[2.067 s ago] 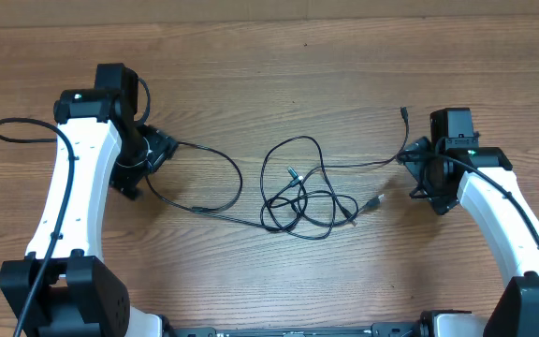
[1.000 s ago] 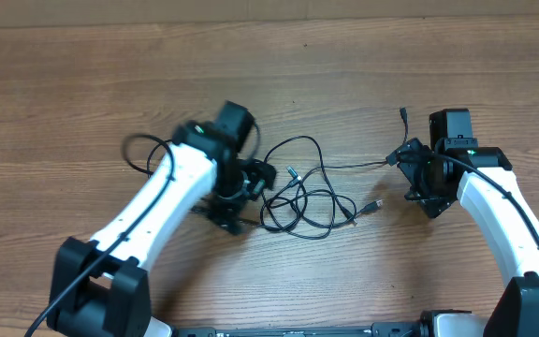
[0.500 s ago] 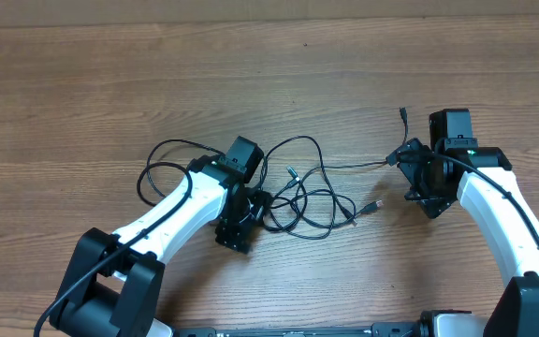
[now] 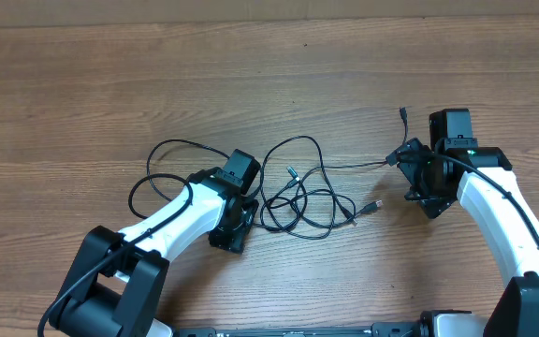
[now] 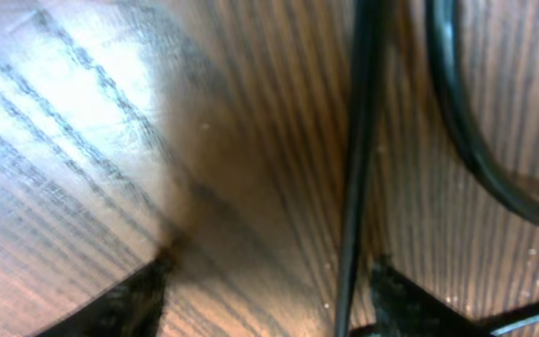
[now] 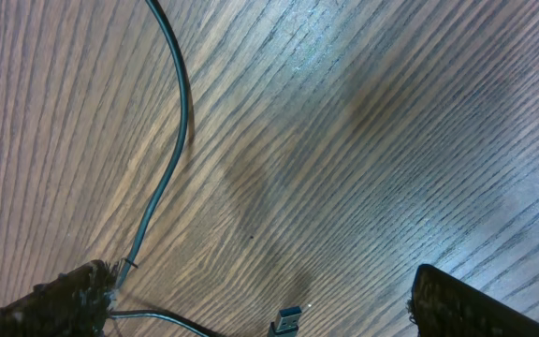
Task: Untangle cables
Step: 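Move the left gripper back toward the cable center, then grasp cable strands with the left gripper and lift them up-left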
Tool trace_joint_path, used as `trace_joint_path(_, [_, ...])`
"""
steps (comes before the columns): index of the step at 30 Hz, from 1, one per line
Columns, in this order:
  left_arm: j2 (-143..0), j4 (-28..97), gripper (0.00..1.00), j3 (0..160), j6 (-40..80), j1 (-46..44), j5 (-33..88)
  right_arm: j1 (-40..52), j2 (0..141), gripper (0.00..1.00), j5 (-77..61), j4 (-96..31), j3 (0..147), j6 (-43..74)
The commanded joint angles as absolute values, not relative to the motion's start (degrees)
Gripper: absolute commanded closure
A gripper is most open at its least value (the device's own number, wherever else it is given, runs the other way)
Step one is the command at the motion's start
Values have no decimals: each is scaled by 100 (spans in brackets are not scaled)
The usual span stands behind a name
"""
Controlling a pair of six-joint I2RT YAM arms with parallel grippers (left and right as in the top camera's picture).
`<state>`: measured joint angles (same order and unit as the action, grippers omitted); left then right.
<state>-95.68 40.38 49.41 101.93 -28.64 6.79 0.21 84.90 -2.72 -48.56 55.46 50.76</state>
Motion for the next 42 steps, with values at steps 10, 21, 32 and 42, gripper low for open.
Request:
trace_joint_path(10, [-9544,3721,96,4759,10097,-2862,233,40,8423,0,-268,-4831,5551,5061])
trace_joint_path(21, [-8613,4908,96,6608,6386,-1870,-95,40,8423,0,-268,-4831,5551,5061])
trace_joint_path(32, [-8171,6147,96,8958,3962,-1769,-49,40,8423,0,-268,-4831,5551,5061])
trace_joint_path(42, [-8449,6278,96,8919,3999,-1813,482,40,8423,0,-268,-4831,5551,5061])
